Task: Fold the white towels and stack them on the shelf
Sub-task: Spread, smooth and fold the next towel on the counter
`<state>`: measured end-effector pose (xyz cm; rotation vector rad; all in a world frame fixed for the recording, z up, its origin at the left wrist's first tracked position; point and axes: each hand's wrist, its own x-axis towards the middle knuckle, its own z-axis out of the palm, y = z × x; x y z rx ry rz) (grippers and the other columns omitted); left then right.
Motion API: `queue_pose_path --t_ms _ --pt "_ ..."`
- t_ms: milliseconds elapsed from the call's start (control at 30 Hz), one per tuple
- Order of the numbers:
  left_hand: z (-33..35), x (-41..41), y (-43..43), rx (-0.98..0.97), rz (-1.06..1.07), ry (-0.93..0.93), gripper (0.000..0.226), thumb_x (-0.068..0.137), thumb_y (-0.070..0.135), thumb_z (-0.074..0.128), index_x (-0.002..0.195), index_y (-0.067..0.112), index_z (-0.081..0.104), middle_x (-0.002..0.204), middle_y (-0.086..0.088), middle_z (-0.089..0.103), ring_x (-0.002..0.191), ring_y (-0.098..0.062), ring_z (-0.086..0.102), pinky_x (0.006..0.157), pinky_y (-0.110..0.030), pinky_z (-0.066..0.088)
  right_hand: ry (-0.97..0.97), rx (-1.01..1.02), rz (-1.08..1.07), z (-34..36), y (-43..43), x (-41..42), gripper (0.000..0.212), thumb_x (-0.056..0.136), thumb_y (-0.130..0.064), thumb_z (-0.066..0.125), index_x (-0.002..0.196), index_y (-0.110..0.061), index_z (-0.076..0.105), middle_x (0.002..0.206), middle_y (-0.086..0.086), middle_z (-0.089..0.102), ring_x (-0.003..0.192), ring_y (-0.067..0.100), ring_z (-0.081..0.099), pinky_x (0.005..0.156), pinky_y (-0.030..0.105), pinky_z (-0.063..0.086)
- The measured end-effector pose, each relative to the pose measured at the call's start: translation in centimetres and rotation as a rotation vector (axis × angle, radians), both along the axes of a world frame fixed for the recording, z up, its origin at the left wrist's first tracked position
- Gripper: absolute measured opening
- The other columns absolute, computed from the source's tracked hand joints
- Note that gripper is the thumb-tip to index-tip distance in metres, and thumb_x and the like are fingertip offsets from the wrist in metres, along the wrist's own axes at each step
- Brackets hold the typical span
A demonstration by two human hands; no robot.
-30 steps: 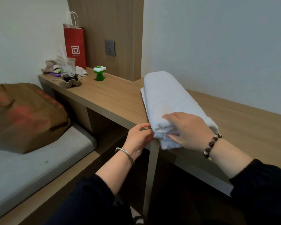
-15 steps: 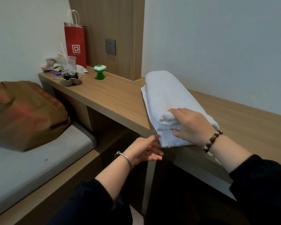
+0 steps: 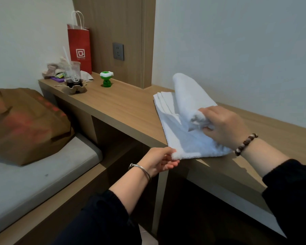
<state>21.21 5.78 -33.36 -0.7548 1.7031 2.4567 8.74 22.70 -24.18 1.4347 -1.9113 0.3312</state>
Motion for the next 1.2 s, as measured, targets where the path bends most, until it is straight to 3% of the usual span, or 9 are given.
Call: queue_pose_path --t_ms 67,167,400,567,700,767,900,1067,1200 --pt "0.1 0.0 0.0 0.022 -0.011 0.005 0.016 0.089 0.014 0.06 0.089 -0.002 0.061 0.059 -0.01 0.067 0.046 -0.011 0.062 0.041 -0.015 0.046 0.004 0.089 0.042 -1.2 -0.6 1.2 0.033 0.07 -0.005 0.062 0.101 -0.002 0.069 0.089 0.012 0.068 0.077 0.032 0.067 0.057 0.036 0.055" --pt "0.0 0.1 -0.4 0.038 -0.018 0.014 0.017 0.089 0.014 0.06 0.092 -0.003 0.059 0.06 -0.011 0.067 0.047 -0.013 0.062 0.04 -0.016 0.047 -0.016 0.148 0.129 -2.3 -1.5 2.1 0.039 0.061 -0.001 0.073 0.1 -0.002 0.069 0.09 0.011 0.069 0.078 0.03 0.068 0.059 0.037 0.056" --pt "-0.4 0.5 -1.3 0.046 -0.034 0.052 0.02 0.088 0.014 0.06 0.099 -0.004 0.061 0.066 -0.014 0.068 0.051 -0.015 0.064 0.044 -0.017 0.05 -0.007 0.173 0.174 -2.3 -2.1 2.5 0.041 0.059 -0.001 0.078 0.098 0.001 0.069 0.086 0.013 0.069 0.075 0.031 0.067 0.058 0.039 0.056" --pt "-0.7 0.5 -1.4 0.066 -0.058 0.076 0.02 0.09 0.019 0.054 0.094 0.002 0.064 0.07 -0.01 0.069 0.061 -0.018 0.068 0.05 -0.021 0.052 -0.121 0.201 0.174 -2.5 -1.4 2.9 0.044 0.056 0.001 0.078 0.099 0.001 0.069 0.087 0.012 0.068 0.079 0.031 0.067 0.066 0.039 0.057" --pt "-0.2 0.1 -2.0 0.188 -0.001 0.087 0.026 0.088 0.03 0.06 0.084 0.005 0.061 0.074 -0.01 0.071 0.066 -0.022 0.07 0.056 -0.028 0.057 -0.28 0.222 0.11 -2.1 -1.1 3.0 0.039 0.063 -0.018 0.084 0.096 -0.01 0.066 0.088 0.003 0.063 0.081 0.025 0.061 0.069 0.026 0.043" --pt "0.0 -0.1 -1.9 0.168 0.027 0.073 0.024 0.086 0.031 0.066 0.085 0.007 0.06 0.059 -0.003 0.065 0.061 -0.019 0.069 0.058 -0.028 0.058 -0.368 0.2 0.08 -1.7 -1.3 3.0 0.035 0.068 -0.027 0.083 0.096 -0.016 0.065 0.089 -0.003 0.061 0.084 0.018 0.057 0.07 0.025 0.037" --pt "0.0 -0.5 -1.4 0.142 0.082 0.053 0.02 0.083 0.025 0.071 0.086 0.007 0.063 0.055 -0.001 0.064 0.056 -0.015 0.067 0.052 -0.024 0.055 -0.411 0.16 0.034 -1.6 -1.8 3.4 0.039 0.073 -0.007 0.069 0.11 -0.016 0.066 0.092 -0.003 0.06 0.089 0.013 0.051 0.075 0.03 0.042" --pt "0.3 -1.1 -1.0 0.102 0.133 0.038 0.011 0.084 0.013 0.068 0.082 0.005 0.061 0.051 -0.002 0.063 0.045 -0.013 0.062 0.046 -0.019 0.051 -0.587 0.033 0.063 -0.4 -2.5 3.6 0.025 0.072 -0.009 0.05 0.085 -0.011 0.071 0.08 -0.009 0.052 0.079 0.018 0.055 0.067 0.025 0.038" --pt "0.3 -1.4 -0.7 0.057 0.167 0.045 0.01 0.084 0.008 0.068 0.079 0.005 0.059 0.048 -0.003 0.06 0.04 -0.012 0.059 0.042 -0.02 0.049 -0.586 -0.117 0.101 0.7 -3.3 4.0 0.028 0.073 0.007 0.054 0.092 -0.003 0.072 0.103 0.001 0.063 0.099 0.02 0.059 0.087 0.025 0.043"
